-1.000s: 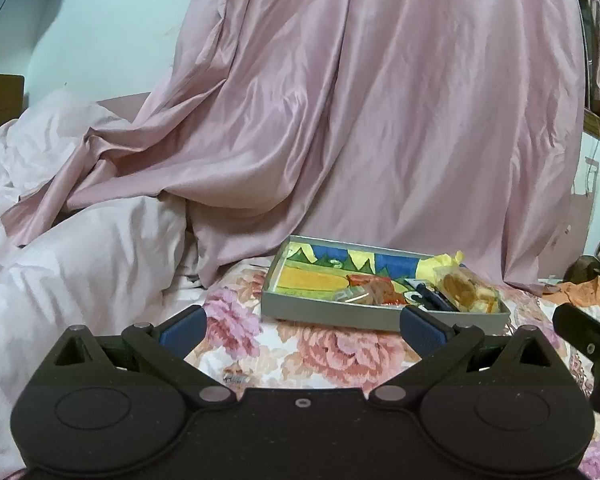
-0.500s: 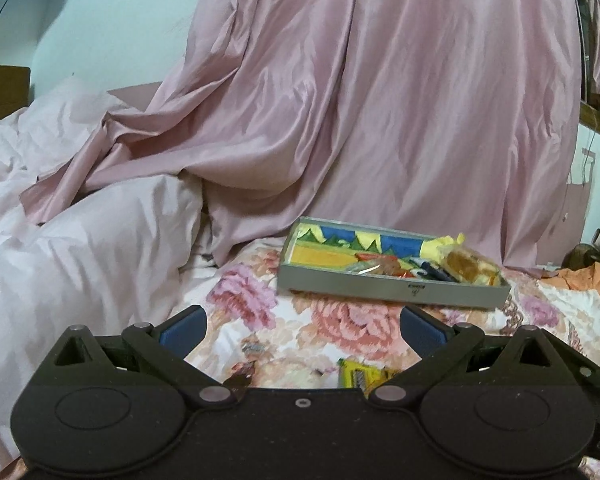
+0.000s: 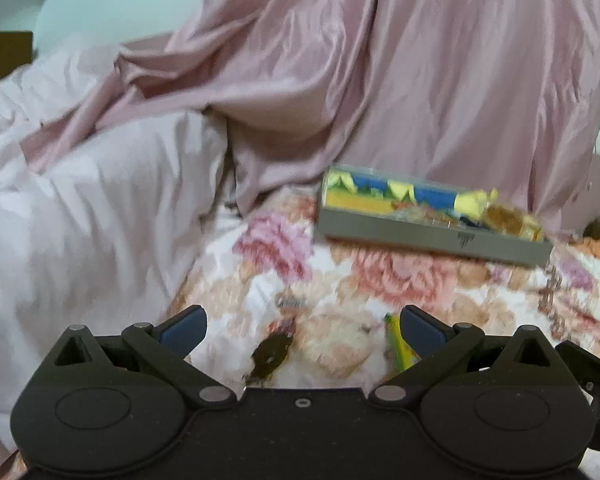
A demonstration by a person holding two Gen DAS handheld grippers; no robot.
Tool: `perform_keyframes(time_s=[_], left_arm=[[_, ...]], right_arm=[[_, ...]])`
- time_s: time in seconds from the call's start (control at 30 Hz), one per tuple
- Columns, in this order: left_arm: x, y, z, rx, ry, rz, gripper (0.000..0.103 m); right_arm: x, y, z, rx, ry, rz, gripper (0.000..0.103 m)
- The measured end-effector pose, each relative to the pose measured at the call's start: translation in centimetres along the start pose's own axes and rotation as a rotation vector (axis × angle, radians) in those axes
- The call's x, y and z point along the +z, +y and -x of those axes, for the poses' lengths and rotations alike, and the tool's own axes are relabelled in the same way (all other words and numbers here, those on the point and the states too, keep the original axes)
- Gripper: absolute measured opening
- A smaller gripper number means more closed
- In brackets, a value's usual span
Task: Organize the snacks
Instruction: 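Open both tools and move them back toward the remaining snacks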
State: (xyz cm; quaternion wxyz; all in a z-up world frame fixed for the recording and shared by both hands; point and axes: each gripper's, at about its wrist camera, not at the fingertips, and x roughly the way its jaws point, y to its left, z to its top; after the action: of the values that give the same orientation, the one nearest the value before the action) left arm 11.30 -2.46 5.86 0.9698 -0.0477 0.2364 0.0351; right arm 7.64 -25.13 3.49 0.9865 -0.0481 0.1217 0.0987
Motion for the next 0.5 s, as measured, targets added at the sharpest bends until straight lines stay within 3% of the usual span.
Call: perform_keyframes(time_s=[0.2,0.5], left_arm=[[-1.0,1.7,-2.2,0.004,0.075,-0.069,0.102],[-0.9,3.8,-5.3,-0.005,0.126,-0.012,0.102]], right_arm=[[-1.0,1.0,-2.1,0.047,0.089,0.011,0.103],[-2.9,2.8,-3.9,0.084,0.189,0.064,0.103]])
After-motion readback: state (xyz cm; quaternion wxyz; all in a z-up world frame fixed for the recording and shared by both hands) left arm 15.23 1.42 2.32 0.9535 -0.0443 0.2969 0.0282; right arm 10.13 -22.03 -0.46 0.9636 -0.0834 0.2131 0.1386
